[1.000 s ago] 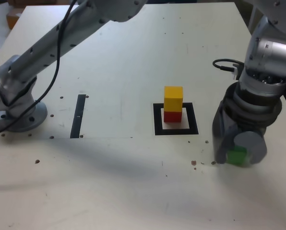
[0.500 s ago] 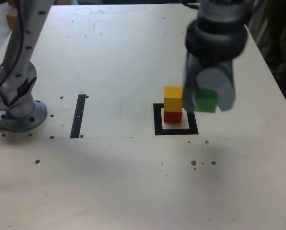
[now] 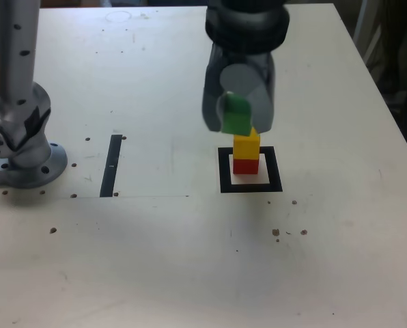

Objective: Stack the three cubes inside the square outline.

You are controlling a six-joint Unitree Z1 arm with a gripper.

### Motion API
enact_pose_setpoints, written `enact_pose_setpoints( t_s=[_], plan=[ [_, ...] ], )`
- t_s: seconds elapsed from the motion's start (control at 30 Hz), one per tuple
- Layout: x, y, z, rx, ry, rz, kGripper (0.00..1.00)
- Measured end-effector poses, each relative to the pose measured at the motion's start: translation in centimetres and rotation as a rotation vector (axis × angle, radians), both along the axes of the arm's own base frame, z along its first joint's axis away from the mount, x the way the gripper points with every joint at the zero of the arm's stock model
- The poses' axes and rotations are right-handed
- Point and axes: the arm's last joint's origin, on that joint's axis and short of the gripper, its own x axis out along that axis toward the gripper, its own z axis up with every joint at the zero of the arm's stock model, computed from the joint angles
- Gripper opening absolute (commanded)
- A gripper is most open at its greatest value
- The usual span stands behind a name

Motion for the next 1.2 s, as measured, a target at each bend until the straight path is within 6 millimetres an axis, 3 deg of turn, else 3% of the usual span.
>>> enact_pose_setpoints(
  t_s=[0.23, 0.67, 1.2],
  plan=[
    [0.2, 0.6, -1.8, -0.009, 0.016, 0.005, 0.22],
    [1.1, 3.8, -1.0, -0.027, -0.016, 0.037, 0.22],
    [1.7, 4.1, -1.8, -0.058, 0.001, 0.039, 0.25]
  ],
)
